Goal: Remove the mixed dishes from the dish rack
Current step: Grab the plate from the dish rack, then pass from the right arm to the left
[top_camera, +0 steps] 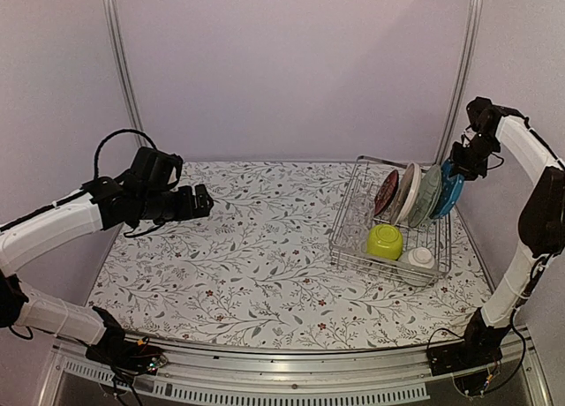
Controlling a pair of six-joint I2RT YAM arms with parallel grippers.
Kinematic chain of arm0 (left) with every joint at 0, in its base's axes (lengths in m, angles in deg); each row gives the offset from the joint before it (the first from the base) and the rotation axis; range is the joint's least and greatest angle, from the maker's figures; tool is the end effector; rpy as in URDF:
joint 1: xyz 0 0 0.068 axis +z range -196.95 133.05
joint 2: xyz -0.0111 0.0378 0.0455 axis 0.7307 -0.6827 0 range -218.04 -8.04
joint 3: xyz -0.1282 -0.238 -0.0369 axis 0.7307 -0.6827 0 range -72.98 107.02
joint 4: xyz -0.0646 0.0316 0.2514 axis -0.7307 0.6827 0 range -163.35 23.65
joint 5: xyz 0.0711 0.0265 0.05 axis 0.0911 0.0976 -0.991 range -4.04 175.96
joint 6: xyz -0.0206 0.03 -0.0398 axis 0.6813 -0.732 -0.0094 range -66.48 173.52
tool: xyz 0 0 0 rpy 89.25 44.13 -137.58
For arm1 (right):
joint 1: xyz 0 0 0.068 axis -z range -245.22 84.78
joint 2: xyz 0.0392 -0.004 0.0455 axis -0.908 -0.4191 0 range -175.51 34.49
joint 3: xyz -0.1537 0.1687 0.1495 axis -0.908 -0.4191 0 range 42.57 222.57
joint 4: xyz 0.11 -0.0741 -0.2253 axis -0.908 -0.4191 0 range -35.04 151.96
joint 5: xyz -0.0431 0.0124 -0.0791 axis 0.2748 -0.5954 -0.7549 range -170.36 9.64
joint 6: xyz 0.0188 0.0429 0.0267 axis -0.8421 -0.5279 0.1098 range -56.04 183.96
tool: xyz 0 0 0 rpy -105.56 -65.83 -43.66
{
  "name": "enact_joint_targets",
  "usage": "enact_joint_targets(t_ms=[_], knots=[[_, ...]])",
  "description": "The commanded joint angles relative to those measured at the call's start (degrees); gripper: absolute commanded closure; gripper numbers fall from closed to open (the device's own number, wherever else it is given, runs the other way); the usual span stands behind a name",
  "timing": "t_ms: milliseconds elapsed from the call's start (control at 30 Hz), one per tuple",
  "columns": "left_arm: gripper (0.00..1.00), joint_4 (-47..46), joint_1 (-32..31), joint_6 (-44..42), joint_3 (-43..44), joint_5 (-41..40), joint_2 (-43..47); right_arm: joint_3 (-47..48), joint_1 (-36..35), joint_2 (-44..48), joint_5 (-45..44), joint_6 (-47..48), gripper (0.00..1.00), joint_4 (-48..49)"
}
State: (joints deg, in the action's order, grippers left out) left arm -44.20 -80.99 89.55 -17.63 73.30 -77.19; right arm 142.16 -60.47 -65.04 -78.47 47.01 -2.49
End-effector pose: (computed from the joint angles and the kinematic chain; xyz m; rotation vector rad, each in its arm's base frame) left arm 0.2181 -0.1379 0.2860 -0.1524 2.3215 -0.3697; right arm 0.3549 -0.0284 0.3354 0.4981 2.6522 0.1094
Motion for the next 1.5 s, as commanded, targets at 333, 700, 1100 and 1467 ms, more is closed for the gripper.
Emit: enact_joint_targets(t_ms=[333, 700, 1100, 1467], knots=[[0.0, -0.5, 0.6, 0.1, 0.5, -0.1, -1.3, 7.6, -1.7, 6.4, -6.9, 3.3, 1.0, -4.9], [0.0, 0.1, 0.5, 0.2, 1.4, -1.5, -1.5, 13.8, -1.8, 11.5, -4.1, 3.7, 1.0, -7.7], [0.0, 0.2, 0.5, -2.5, 3.2, -5.2, 0.9, 18.7, -3.9, 17.7, 3.3, 4.8, 1.0, -7.2], [0.01, -1.0, 0.5, -8.6, 4.7, 2.2, 4.7, 15.3, -16.8, 19.5, 14.2, 4.4, 1.0, 1.8]])
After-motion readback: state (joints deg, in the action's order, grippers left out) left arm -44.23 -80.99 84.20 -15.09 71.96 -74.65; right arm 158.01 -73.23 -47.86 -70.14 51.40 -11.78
